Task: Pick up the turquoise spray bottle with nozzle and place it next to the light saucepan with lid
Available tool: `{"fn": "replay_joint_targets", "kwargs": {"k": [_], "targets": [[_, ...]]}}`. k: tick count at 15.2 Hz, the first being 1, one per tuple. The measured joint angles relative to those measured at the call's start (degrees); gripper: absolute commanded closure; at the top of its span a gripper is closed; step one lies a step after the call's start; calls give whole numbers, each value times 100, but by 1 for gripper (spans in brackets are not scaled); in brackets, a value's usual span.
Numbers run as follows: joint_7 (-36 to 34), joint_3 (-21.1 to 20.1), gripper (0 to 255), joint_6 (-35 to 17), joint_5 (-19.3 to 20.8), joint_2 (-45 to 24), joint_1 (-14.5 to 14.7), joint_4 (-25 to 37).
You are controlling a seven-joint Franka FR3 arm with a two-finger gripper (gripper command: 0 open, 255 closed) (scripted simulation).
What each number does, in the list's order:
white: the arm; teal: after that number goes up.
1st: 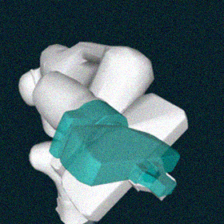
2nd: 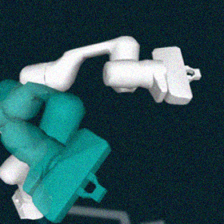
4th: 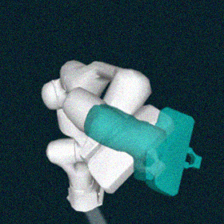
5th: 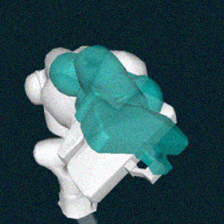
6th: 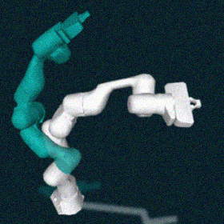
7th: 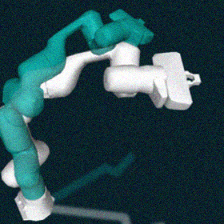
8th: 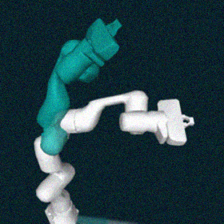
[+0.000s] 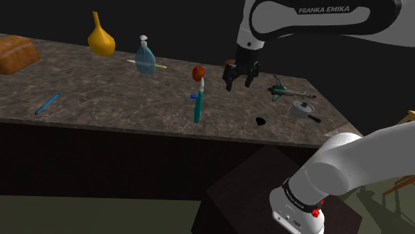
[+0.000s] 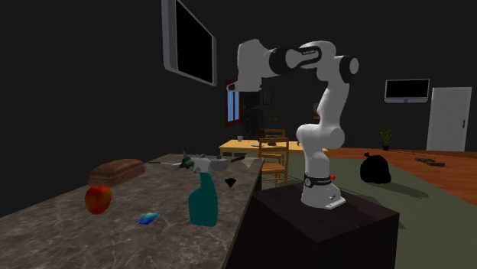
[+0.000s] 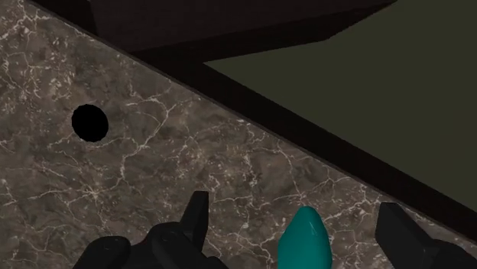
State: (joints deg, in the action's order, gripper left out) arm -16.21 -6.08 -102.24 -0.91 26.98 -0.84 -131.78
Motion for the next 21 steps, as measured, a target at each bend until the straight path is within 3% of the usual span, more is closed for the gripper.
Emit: {"fn": "replay_joint_targets", "kwargs": {"k": [13,21], "targets": [[-1517,-508,0,-1390,795,-2675,-99,1617],[-1672,-490,0,-1887,953,-3048,-112,1506]]}}
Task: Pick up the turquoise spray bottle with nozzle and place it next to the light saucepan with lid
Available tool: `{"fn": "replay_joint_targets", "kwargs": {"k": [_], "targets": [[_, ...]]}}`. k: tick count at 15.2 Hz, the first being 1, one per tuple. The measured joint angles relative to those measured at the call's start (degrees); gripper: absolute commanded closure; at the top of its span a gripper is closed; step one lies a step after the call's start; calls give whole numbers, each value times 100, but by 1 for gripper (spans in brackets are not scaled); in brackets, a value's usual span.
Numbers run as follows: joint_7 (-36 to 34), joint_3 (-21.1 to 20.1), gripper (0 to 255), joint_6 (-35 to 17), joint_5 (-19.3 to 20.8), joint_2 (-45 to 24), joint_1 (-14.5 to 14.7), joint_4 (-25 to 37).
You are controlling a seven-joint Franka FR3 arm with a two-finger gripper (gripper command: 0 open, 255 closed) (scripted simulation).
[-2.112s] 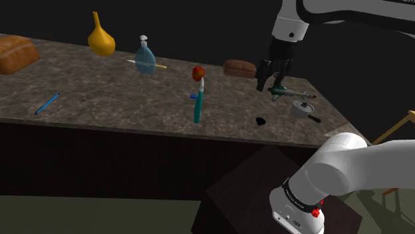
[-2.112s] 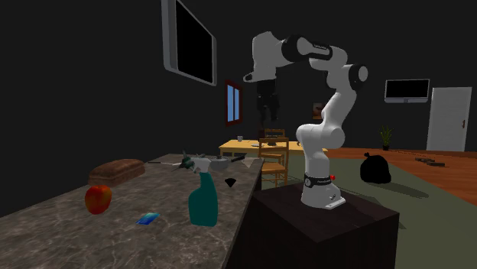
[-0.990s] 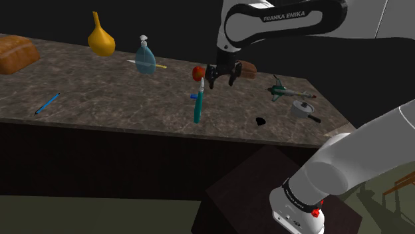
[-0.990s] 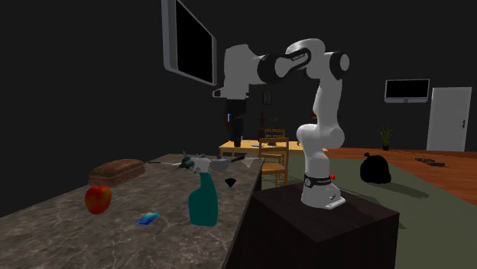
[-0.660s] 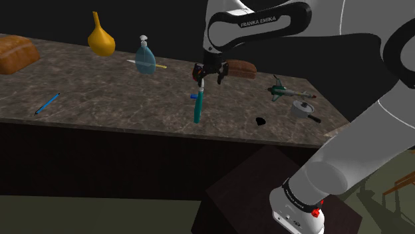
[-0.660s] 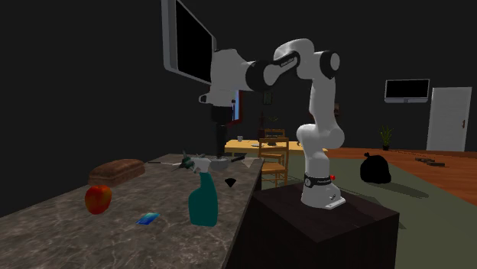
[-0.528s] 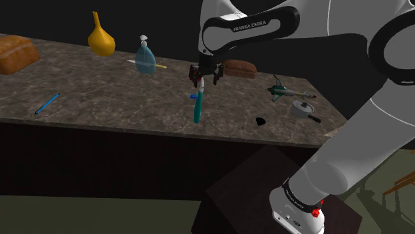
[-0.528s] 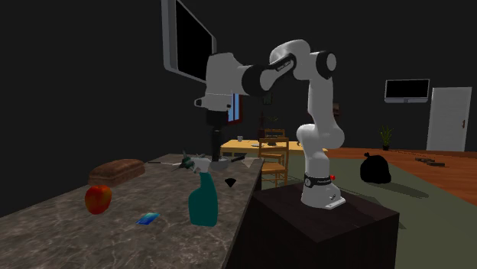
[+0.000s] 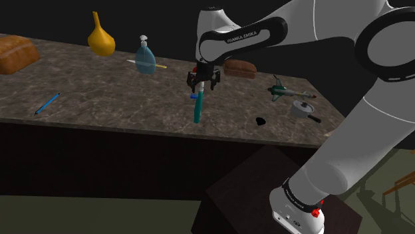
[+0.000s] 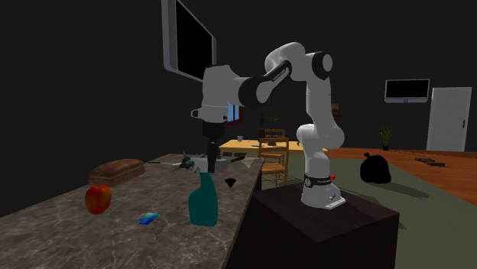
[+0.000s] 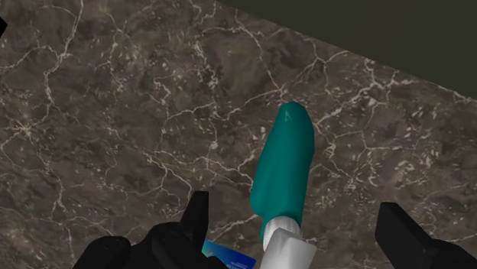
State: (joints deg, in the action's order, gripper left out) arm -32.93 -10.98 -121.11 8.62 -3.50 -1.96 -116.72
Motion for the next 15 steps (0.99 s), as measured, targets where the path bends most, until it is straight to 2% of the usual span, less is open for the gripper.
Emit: {"fn": "replay_joint_targets", "kwargs": {"k": [6,7,15], "targets": [[-14,0,0,-60,10,-19,1,-40],[-14,0,255,-60,10,-19,1,-40],[-14,0,255,-60,10,-19,1,-39]]}}
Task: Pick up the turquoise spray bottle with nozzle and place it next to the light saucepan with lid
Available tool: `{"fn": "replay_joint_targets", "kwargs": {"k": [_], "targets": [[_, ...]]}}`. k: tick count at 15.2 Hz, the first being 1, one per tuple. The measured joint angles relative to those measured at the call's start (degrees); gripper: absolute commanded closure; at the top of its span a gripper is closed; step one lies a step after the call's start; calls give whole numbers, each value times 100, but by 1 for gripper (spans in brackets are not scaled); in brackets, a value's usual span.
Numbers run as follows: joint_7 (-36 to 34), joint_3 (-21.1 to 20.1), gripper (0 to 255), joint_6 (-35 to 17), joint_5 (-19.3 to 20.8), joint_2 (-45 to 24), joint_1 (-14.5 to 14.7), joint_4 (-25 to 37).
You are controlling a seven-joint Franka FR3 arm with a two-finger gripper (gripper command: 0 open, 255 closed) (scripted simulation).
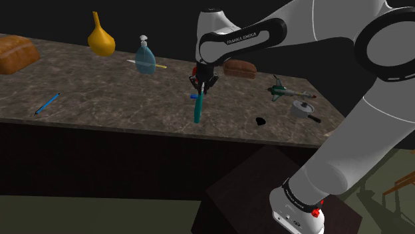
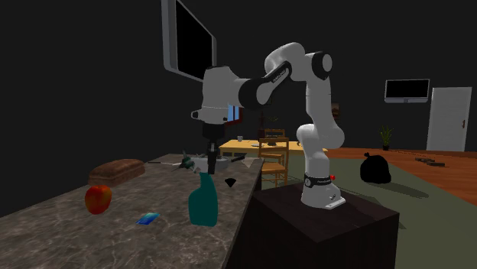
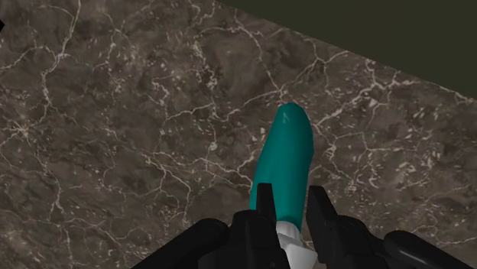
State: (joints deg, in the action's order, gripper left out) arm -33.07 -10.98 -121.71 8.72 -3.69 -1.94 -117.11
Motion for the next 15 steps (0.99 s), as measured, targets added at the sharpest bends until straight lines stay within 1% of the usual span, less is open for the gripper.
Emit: {"fn": "replay_joint_targets", "kwargs": {"k": [4,15], "targets": [[16,-2,255,79,-16,40,0,39],[161,-6,255,865,-125,288,-3,595]]}}
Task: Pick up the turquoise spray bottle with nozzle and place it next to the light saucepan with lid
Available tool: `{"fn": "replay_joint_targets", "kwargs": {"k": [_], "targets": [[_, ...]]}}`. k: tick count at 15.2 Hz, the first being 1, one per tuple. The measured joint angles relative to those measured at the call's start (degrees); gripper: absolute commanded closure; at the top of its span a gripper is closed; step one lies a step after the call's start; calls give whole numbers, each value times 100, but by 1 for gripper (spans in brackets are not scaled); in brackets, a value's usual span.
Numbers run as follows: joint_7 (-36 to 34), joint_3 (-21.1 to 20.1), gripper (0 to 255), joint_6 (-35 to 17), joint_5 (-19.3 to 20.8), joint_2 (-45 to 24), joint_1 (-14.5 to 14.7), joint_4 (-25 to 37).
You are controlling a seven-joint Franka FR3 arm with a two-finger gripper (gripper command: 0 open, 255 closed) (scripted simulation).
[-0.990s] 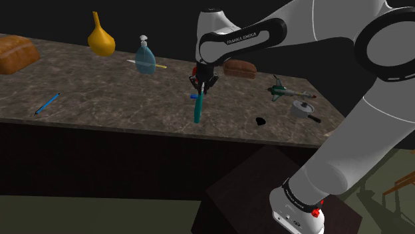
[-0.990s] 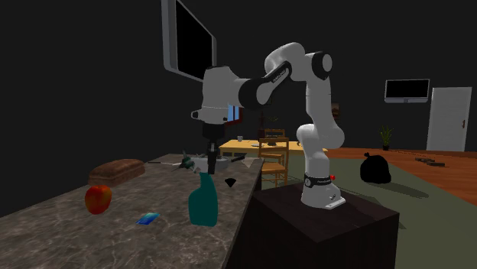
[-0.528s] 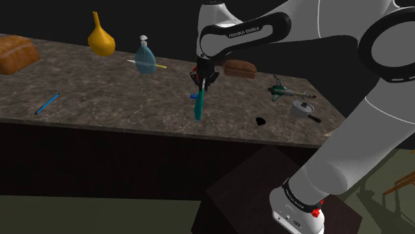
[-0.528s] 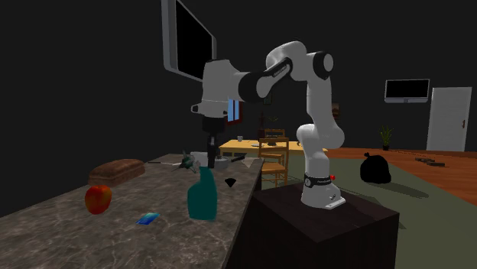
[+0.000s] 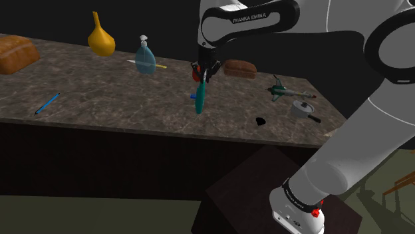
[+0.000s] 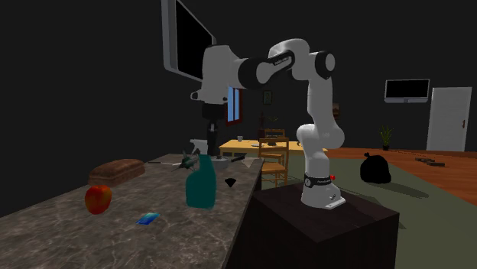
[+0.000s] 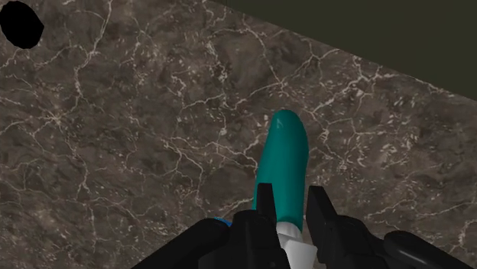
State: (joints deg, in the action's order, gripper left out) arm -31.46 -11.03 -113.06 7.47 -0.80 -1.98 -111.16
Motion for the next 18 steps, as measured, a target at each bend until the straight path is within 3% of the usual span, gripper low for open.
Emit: {"fn": "replay_joint_targets", "kwargs": {"k": [18], "targets": [[157,-12,255,1351,-67,85,11,1275]]}}
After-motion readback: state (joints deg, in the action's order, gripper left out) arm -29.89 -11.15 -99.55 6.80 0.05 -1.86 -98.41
